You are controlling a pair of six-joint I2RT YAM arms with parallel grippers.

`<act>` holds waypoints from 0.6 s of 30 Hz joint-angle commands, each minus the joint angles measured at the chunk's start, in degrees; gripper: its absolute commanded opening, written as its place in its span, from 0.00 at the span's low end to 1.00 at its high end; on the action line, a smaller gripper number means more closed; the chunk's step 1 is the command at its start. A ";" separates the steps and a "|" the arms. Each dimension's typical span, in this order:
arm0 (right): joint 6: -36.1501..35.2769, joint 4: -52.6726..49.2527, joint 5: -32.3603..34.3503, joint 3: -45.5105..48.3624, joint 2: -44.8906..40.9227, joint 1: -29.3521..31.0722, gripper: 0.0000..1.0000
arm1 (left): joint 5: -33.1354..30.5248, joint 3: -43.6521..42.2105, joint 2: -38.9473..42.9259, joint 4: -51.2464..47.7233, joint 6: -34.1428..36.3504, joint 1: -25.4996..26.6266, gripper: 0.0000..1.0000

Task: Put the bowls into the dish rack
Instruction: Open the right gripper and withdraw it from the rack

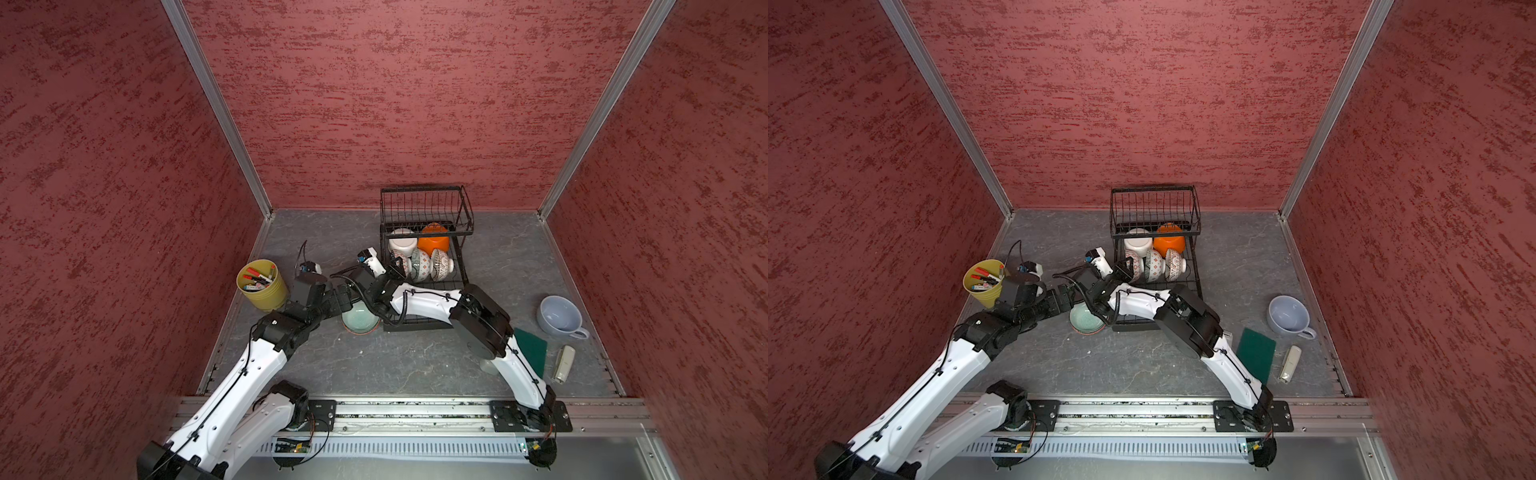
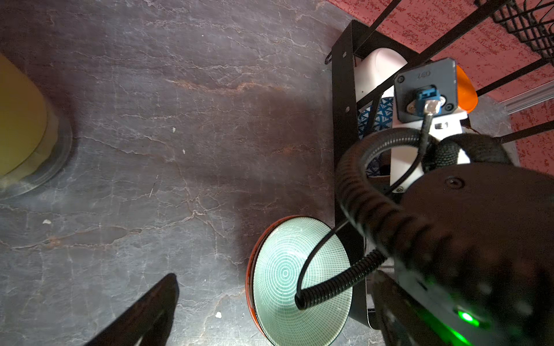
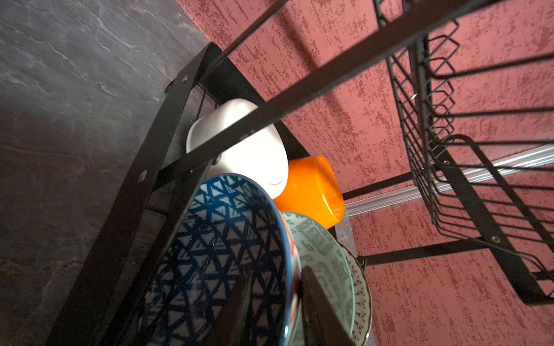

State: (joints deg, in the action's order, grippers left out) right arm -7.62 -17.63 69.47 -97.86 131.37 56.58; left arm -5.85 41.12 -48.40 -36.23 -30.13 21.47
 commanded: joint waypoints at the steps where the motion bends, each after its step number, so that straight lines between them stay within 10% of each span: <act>1: 2.08 -2.32 -3.12 -0.75 -1.34 0.22 0.35 | 0.31 -0.66 0.81 -0.56 0.35 -0.38 1.00; 18: 5.28 -4.68 -4.56 -0.67 -4.64 0.20 0.61 | 0.45 -0.74 1.25 -1.08 0.16 -0.47 1.00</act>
State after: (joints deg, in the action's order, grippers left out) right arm -4.36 -20.95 65.56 -97.86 130.50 56.58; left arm -5.85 41.04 -47.59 -36.45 -30.13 21.47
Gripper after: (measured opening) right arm 0.603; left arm 0.996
